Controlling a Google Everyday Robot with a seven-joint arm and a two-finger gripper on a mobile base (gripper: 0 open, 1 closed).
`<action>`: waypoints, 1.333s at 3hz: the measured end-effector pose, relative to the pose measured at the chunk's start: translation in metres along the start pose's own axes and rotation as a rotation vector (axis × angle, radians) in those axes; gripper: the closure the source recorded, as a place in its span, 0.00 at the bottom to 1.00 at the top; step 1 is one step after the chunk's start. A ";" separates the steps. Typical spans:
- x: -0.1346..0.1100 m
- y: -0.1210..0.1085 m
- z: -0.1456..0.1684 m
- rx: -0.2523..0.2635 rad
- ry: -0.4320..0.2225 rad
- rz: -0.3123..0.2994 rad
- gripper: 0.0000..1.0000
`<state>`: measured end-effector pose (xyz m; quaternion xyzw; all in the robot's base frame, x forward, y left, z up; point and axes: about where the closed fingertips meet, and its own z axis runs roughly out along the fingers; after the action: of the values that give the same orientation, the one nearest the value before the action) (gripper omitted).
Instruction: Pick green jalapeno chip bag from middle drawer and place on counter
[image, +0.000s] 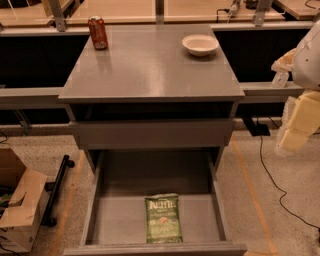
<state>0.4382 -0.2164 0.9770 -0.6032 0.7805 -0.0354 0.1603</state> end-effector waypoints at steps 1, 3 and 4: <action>0.000 0.000 0.000 0.000 0.000 0.000 0.00; 0.016 -0.005 0.027 0.047 -0.091 0.089 0.00; 0.016 -0.005 0.027 0.047 -0.091 0.089 0.00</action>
Offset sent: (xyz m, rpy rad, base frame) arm 0.0063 -0.0087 -0.0349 0.0783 -0.0113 -0.0307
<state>0.4467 -0.2295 0.9490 -0.5650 0.7974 -0.0191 0.2111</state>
